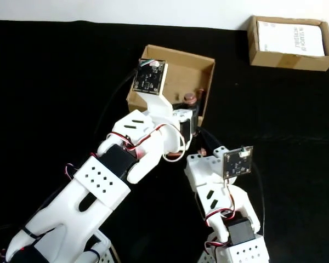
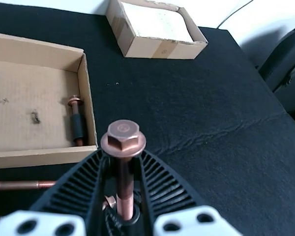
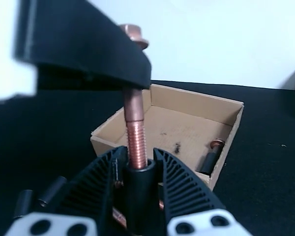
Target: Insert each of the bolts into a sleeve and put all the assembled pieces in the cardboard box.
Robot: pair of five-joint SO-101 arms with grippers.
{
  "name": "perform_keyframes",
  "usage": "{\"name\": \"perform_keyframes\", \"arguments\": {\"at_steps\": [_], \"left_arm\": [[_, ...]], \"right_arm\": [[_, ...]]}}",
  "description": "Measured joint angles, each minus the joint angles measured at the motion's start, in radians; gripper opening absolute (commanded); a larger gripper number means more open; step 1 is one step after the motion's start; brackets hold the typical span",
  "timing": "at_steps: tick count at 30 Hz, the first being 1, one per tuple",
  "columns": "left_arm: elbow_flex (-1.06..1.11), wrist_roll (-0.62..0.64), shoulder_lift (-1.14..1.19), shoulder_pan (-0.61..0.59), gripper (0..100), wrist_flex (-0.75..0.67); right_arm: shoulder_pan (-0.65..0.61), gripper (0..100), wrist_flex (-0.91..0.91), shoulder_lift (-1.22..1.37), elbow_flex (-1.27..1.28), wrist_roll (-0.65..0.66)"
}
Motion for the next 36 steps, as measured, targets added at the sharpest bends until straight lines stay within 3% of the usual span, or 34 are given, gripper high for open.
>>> {"name": "perform_keyframes", "arguments": {"at_steps": [11, 18, 23, 32, 36], "left_arm": [[0.038, -0.005, 0.0, 0.075, 1, 0.121], [0.038, -0.005, 0.0, 0.075, 23, 0.152], [-0.017, -0.006, -0.002, 0.068, 24, 0.334], [-0.186, 0.002, -0.023, -0.072, 24, 0.712], [-0.256, -0.002, -0.17, -0.1, 16, 0.836]], "right_arm": [[0.011, 0.7, 0.0, 0.0, 0.0, 0.002], [0.012, 0.7, 0.002, 0.002, 0.0, 0.003], [0.012, 0.7, 0.002, 0.002, 0.002, 0.003], [0.048, 0.7, -0.003, -0.006, -0.008, -0.064], [0.095, 0.7, -0.005, 0.009, -0.075, -0.075]]}}
